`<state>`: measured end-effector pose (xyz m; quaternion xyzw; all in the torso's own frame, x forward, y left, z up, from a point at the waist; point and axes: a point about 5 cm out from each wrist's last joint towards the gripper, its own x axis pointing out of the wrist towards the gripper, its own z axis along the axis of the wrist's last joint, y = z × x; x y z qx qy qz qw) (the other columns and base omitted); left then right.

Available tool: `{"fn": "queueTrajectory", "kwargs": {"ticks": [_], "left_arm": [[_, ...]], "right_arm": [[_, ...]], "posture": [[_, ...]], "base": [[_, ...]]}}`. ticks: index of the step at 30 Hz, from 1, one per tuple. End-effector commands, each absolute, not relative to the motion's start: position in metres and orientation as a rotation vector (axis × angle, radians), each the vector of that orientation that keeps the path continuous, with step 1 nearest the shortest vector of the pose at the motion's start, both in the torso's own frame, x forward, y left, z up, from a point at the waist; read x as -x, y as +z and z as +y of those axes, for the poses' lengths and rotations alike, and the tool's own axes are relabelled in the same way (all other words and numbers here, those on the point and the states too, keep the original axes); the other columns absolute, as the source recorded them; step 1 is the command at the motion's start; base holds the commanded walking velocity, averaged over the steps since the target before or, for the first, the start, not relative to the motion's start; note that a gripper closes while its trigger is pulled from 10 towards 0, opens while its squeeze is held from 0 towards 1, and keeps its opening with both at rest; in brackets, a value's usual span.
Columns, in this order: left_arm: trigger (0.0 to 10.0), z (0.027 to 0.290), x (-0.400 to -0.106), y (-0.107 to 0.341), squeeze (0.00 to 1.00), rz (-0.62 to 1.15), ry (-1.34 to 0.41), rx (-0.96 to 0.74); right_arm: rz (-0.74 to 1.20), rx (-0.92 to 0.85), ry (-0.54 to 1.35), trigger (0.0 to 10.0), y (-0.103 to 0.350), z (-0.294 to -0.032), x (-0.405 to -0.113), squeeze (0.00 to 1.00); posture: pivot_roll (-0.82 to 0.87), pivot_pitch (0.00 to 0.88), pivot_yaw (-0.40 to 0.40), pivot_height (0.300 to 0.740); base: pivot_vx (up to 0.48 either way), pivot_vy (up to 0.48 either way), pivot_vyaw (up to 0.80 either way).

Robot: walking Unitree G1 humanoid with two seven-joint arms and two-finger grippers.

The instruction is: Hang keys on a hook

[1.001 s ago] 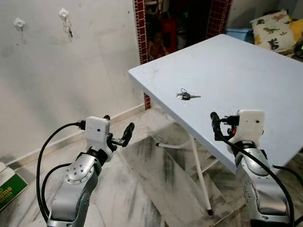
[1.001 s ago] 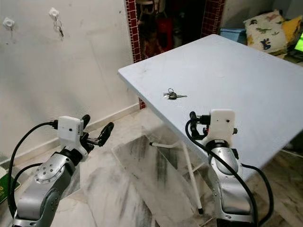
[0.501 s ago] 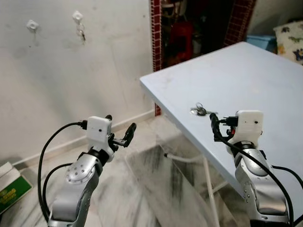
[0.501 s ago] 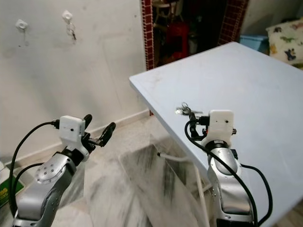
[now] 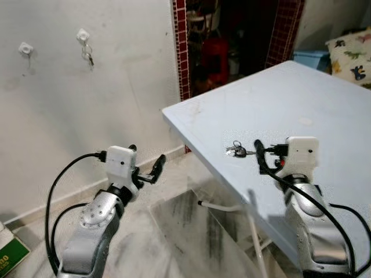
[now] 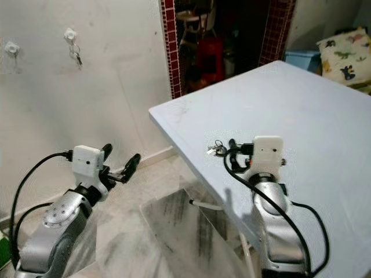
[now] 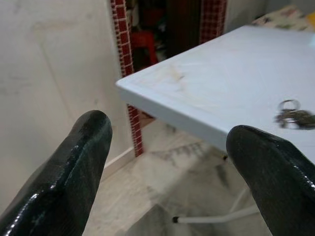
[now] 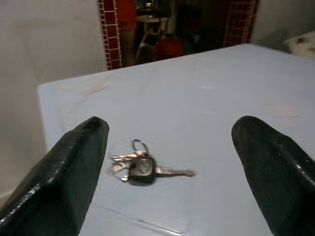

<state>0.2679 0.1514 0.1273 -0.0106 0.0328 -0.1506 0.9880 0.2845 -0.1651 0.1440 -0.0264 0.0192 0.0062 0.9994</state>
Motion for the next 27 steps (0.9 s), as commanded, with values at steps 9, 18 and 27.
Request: {"fn": "queueTrajectory", "kwargs": {"ticks": [9,18,27], "left_arm": [[10.0,0.151,-0.267,0.126,0.00,0.082,-0.303,0.010],[10.0,0.153,-0.264,0.124,0.00,0.092,-0.276,0.015],[10.0,0.154,-0.252,0.114,0.00,0.143,-0.310,0.009]], "right_arm": [[0.056,0.084,0.004,10.0,0.142,-0.170,-0.283,0.00],[0.065,0.086,0.028,10.0,0.142,-0.169,-0.284,0.00],[0.102,0.088,0.129,10.0,0.136,-0.143,-0.284,0.00]], "posture": [[-0.01,0.000,0.082,0.740],[-0.01,0.000,0.076,0.740],[0.01,0.000,0.067,0.740]], "base": [[0.065,0.000,0.00],[0.000,0.000,0.00],[0.000,0.000,0.00]]}}
